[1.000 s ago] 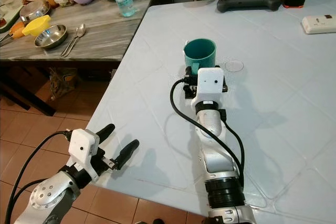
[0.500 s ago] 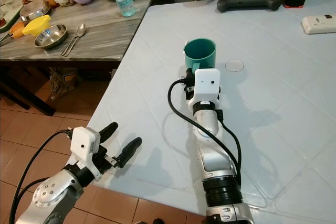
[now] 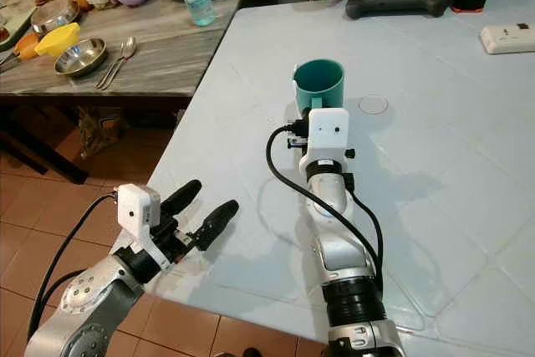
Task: Setting the table
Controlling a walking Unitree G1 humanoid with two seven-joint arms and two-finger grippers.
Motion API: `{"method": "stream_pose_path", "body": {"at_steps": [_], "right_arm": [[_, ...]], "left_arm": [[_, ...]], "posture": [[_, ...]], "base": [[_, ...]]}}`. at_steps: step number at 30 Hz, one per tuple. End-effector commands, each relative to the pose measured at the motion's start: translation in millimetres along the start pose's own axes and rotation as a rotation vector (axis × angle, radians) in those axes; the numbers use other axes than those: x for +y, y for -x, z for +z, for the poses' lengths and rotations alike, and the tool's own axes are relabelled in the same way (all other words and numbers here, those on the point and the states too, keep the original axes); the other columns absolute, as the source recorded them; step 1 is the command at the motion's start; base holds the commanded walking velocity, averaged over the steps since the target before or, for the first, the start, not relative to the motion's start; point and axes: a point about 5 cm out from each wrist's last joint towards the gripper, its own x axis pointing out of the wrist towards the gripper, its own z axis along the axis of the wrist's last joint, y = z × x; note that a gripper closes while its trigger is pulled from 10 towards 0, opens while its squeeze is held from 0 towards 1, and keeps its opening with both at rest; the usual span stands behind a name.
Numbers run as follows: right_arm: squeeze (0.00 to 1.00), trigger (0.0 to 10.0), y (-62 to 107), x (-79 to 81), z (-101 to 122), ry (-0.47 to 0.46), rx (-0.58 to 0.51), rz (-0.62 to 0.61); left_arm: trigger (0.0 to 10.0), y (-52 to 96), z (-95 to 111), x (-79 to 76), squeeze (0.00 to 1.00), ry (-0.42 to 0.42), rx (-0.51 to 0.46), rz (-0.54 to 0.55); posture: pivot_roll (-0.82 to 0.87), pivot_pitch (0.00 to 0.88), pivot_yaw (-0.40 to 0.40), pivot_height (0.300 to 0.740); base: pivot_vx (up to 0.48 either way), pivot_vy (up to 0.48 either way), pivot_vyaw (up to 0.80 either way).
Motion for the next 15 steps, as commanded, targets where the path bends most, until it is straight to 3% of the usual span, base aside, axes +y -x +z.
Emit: {"method": "stream_pose_path", "body": {"at_steps": [1,15], "right_arm": [[0.0,0.0,0.0,8.0,0.3,-0.014,-0.001,0.026],[0.0,0.0,-2.0,6.6,-1.6,-0.004,0.0,0.029]], "left_arm": [[10.0,3.6,1.6,2.9,0.0,0.0,0.004,0.014],[10.0,1.3,-0.8,7.7,0.0,0.026,-0.001,0.02]], "posture": [[-0.24,0.203,0.227,0.74],[-0.25,0.189,0.215,0.74]], "base": [[0.0,0.0,0.0],[0.0,0.0,0.0]]}}
